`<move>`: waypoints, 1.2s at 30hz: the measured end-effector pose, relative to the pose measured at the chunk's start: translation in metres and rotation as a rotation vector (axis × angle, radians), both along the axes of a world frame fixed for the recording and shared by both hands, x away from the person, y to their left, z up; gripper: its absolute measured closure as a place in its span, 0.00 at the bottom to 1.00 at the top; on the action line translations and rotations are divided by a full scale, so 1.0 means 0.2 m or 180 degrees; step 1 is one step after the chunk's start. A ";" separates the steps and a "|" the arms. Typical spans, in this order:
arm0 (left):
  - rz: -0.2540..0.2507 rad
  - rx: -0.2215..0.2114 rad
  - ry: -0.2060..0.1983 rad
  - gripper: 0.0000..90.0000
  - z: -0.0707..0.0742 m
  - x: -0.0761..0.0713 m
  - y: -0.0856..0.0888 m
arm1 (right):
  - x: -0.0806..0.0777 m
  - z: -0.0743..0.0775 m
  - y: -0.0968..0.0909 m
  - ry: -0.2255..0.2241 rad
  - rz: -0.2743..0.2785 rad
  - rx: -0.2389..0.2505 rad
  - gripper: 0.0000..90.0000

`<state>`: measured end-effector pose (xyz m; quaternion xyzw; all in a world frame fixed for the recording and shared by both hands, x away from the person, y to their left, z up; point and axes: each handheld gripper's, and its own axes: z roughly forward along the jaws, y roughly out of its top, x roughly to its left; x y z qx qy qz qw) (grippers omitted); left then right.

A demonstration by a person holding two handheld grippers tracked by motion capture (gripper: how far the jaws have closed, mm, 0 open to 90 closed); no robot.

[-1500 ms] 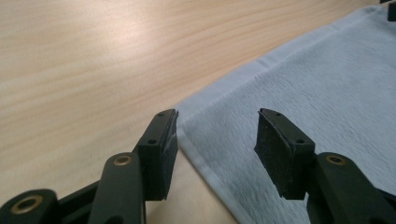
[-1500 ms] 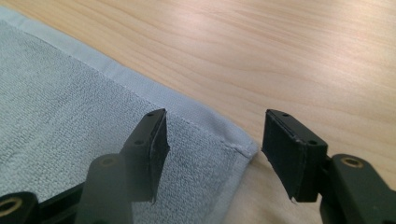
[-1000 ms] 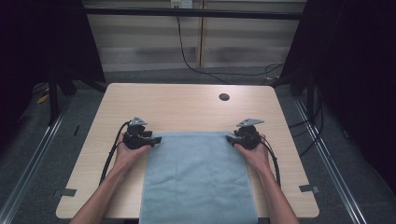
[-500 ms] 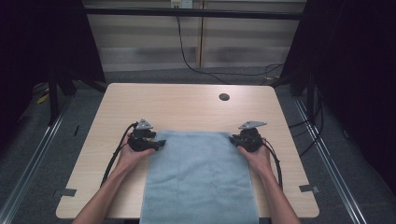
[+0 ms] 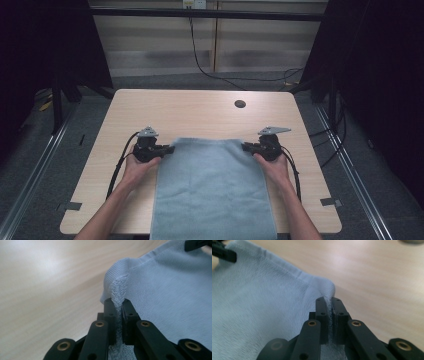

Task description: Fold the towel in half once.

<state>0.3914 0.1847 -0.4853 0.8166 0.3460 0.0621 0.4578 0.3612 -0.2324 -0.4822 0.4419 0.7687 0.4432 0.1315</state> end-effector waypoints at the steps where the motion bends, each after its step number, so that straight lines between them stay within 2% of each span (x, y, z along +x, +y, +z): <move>1: 0.0003 -0.0055 -0.0083 0.94 0.05 -0.01 0.01 | 0.00 0.03 -0.01 -0.0021 -0.0006 0.0026 0.96; 2: 0.0003 -0.0055 -0.0083 0.94 0.05 -0.01 0.01 | 0.00 0.06 -0.02 -0.0058 -0.0023 0.0025 0.96; 3: 0.0008 -0.0075 -0.0132 0.94 0.09 0.00 0.01 | 0.00 0.10 -0.03 -0.0111 -0.0061 0.0048 0.96; 4: 0.0011 -0.0082 -0.0175 0.94 0.16 0.02 0.01 | 0.01 0.14 -0.04 -0.0148 -0.0086 0.0088 0.96; 5: 0.0011 -0.0082 -0.0175 0.94 0.16 0.02 0.01 | 0.01 0.18 -0.05 -0.0195 -0.0106 0.0116 0.96; 6: 0.0065 -0.0202 -0.0254 0.94 0.25 0.04 0.02 | 0.02 0.23 -0.06 -0.0273 -0.0125 0.0138 0.96; 7: 0.0065 -0.0202 -0.0254 0.94 0.25 0.04 0.02 | 0.02 0.23 -0.06 -0.0273 -0.0125 0.0138 0.96; 8: 0.0089 -0.0269 -0.0296 0.94 0.29 0.05 0.03 | 0.02 0.33 -0.07 -0.0396 -0.0164 0.0220 0.96; 9: 0.0111 -0.0271 -0.0321 0.94 0.33 0.07 0.03 | 0.02 0.33 -0.07 -0.0396 -0.0164 0.0220 0.96; 10: 0.0123 -0.0270 -0.0374 0.94 0.37 0.08 0.03 | 0.03 0.43 -0.07 -0.0550 -0.0207 0.0140 0.96; 11: 0.0139 -0.0286 -0.0426 0.94 0.40 0.08 0.03 | 0.03 0.48 -0.06 -0.0608 -0.0195 0.0158 0.96; 12: 0.0148 -0.0312 -0.0463 0.94 0.44 0.09 0.03 | 0.03 0.48 -0.06 -0.0608 -0.0195 0.0158 0.96; 14: 0.0203 -0.0368 -0.0531 0.94 0.49 0.11 0.03 | 0.04 0.55 -0.06 -0.0692 -0.0182 0.0193 0.96; 15: 0.0233 -0.0442 -0.0554 0.94 0.53 0.14 0.03 | 0.06 0.63 -0.06 -0.0749 -0.0186 0.0245 0.96; 17: 0.0247 -0.0447 -0.0572 0.94 0.55 0.16 0.03 | 0.09 0.68 -0.07 -0.0778 -0.0214 0.0290 0.96; 18: 0.0278 -0.0478 -0.0599 0.94 0.60 0.19 0.03 | 0.11 0.71 -0.08 -0.0787 -0.0228 0.0318 0.96; 19: 0.0278 -0.0478 -0.0599 0.94 0.60 0.19 0.03 | 0.12 0.74 -0.08 -0.0807 -0.0236 0.0329 0.96; 20: 0.0295 -0.0523 -0.0645 0.94 0.67 0.22 0.03 | 0.14 0.77 -0.08 -0.0833 -0.0242 0.0340 0.96; 21: 0.0295 -0.0523 -0.0645 0.94 0.67 0.22 0.03 | 0.14 0.77 -0.08 -0.0833 -0.0242 0.0340 0.96; 22: 0.0313 -0.0481 -0.0704 0.94 0.74 0.25 0.01 | 0.16 0.83 -0.08 -0.0874 -0.0240 0.0375 0.96; 23: 0.0321 -0.0503 -0.0741 0.94 0.78 0.26 0.01 | 0.17 0.86 -0.08 -0.0902 -0.0247 0.0372 0.96; 27: 0.0324 -0.0570 -0.0890 0.94 0.90 0.27 0.01 | 0.20 0.98 -0.10 -0.1032 -0.0276 0.0371 0.96; 30: 0.0285 -0.0613 -0.0934 0.94 0.93 0.24 0.00 | 0.18 1.01 -0.11 -0.1078 -0.0279 0.0426 0.96; 32: 0.0232 -0.0570 -0.0953 0.94 0.92 0.21 0.00 | 0.17 1.00 -0.11 -0.1071 -0.0262 0.0428 0.96; 34: 0.0146 -0.0536 -0.0937 0.94 0.87 0.16 -0.01 | 0.12 0.93 -0.12 -0.0995 -0.0217 0.0414 0.96; 35: 0.0095 -0.0517 -0.0903 0.94 0.83 0.13 -0.02 | 0.12 0.93 -0.12 -0.0995 -0.0217 0.0414 0.96; 36: 0.0058 -0.0479 -0.0895 0.94 0.80 0.11 -0.02 | 0.08 0.86 -0.12 -0.0909 -0.0181 0.0419 0.96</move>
